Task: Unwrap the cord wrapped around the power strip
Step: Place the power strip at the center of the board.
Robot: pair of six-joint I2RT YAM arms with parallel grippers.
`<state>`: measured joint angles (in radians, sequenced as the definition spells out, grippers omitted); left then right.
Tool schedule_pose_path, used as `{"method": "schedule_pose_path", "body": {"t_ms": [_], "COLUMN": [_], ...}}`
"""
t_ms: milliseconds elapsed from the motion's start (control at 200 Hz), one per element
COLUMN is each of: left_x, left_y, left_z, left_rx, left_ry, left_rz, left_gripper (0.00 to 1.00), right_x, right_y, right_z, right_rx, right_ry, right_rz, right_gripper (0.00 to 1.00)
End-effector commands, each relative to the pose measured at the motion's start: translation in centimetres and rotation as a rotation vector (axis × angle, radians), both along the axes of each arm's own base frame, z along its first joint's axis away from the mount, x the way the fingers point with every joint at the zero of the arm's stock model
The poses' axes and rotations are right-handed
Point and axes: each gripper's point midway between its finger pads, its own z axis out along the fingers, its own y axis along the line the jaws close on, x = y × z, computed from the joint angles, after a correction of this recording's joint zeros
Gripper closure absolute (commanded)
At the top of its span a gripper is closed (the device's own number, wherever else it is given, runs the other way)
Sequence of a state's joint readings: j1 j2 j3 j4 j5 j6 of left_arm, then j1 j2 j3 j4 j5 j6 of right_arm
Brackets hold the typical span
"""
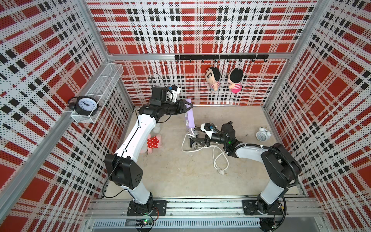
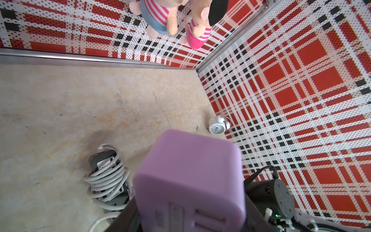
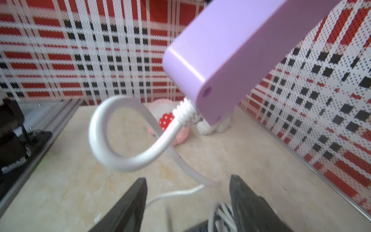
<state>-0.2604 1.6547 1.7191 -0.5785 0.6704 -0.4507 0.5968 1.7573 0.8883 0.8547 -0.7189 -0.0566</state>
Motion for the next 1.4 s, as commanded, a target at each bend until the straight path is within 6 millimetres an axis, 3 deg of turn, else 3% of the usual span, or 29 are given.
{"method": "schedule_pose_path", "body": {"t_ms": [0,145,190,240,281,296,401,511,691,817,967,1047,1142,1267,1287,1398], "left_x": [-0.9,-1.3,-1.4,-1.5,-1.6,-1.0,-0.4,0.6,0.9,-0.6,-3.9,-5.9,-8.1,-11.1,-11.8,-13.7], "left_y": [-0.1,-0.2,-0.2,-0.2,-0.2,1.0,2.8,6.0,12.5,15.9,17.1,17.0,16.5,15.7,14.9,14.9], "left_z": [3.8,4.0,4.0,4.0,4.0,4.0,3.6,2.8,0.8,-2.5,-9.2,-12.3,-14.5,-18.7,-19.5,-23.1], "left_rx": [-0.088,-0.108,-0.11,-0.115,-0.124,-0.126,-0.133,-0.136,-0.145,-0.068,0.002,0.037,0.053,0.034,0.042,0.051], "left_ry": [-0.081,-0.078,-0.076,-0.075,-0.073,-0.074,-0.071,-0.065,-0.037,0.027,0.191,0.267,0.317,0.419,0.436,0.512], "left_rz": [-0.017,-0.024,-0.022,-0.02,-0.016,0.014,0.091,0.243,0.561,0.742,0.821,0.853,0.902,0.953,0.932,0.968], "left_gripper": [1.0,1.0,1.0,1.0,1.0,1.0,1.0,1.0,1.0,1.0,1.0,1.0,1.0,1.0,1.0,1.0], "right_x": [-0.7,-0.2,-0.2,-0.2,-0.3,-0.3,-0.7,-0.6,-0.3,0.0,-0.1,-0.3,-0.5,-0.7,-0.7,-0.6], "right_y": [1.8,3.5,3.6,3.6,3.5,3.4,2.7,0.8,-4.1,-6.4,-8.2,-8.4,-8.5,-8.9,-8.9,-9.1], "right_z": [1.5,1.6,1.9,2.0,2.2,2.1,1.7,0.6,-1.9,-3.6,-4.4,-4.9,-5.9,-5.8,-5.7,-5.5], "right_rx": [0.119,0.139,0.149,0.154,0.156,0.153,0.13,0.083,0.004,-0.124,-0.215,-0.262,-0.308,-0.329,-0.328,-0.354], "right_ry": [0.006,0.003,0.001,0.002,0.002,0.003,0.015,0.089,0.303,0.44,0.586,0.676,0.752,0.755,0.753,0.75], "right_rz": [0.067,0.07,0.071,0.071,0.069,0.067,0.046,0.001,-0.121,-0.268,-0.383,-0.399,-0.418,-0.448,-0.452,-0.463], "right_gripper": [0.34,0.36,0.46,0.65,0.71,0.73,1.0,1.0,1.0,1.0,1.0,1.0,1.0,1.0,1.0,0.99]}}
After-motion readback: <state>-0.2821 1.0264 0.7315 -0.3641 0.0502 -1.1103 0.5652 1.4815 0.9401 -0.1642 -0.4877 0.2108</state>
